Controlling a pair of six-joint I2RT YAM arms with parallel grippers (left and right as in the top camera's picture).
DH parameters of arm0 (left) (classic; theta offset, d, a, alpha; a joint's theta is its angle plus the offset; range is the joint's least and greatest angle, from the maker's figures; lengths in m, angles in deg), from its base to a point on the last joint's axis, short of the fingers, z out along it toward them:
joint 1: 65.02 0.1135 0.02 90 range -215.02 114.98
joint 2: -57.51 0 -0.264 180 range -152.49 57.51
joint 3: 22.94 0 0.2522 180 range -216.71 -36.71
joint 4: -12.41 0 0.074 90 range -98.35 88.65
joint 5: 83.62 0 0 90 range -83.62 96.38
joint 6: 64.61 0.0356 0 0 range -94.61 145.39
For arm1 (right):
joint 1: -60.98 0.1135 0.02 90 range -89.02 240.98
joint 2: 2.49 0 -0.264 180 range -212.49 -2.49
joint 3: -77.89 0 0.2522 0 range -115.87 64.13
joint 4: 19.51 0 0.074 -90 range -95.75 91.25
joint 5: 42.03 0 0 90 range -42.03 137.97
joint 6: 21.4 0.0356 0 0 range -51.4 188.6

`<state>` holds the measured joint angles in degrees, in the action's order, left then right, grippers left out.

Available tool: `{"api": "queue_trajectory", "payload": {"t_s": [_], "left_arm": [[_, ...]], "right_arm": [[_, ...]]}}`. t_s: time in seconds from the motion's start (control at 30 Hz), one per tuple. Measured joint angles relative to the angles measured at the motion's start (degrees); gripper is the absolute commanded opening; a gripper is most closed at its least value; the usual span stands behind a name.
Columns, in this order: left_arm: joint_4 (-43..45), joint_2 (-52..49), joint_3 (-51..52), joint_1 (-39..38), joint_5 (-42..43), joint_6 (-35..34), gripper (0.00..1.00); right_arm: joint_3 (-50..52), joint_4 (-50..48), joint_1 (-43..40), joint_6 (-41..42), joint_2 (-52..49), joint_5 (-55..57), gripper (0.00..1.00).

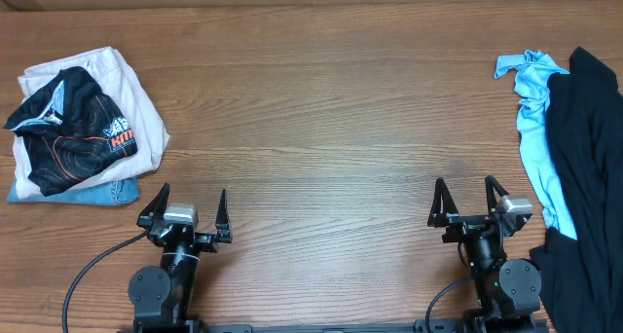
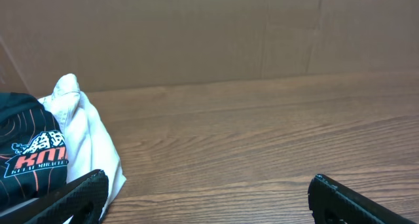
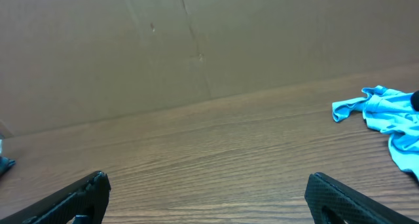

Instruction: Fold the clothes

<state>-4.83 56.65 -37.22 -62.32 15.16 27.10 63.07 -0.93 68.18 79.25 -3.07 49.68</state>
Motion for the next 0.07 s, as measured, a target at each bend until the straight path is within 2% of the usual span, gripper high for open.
{"api": "queue_trajectory", "payload": {"t_s": [0.07], "left_arm": [[0.0,0.0,0.0,0.0,0.0,0.0,1.0]], "right_arm": [[0.0,0.02,0.0,-0.02,0.0,0.0,1.0]]}}
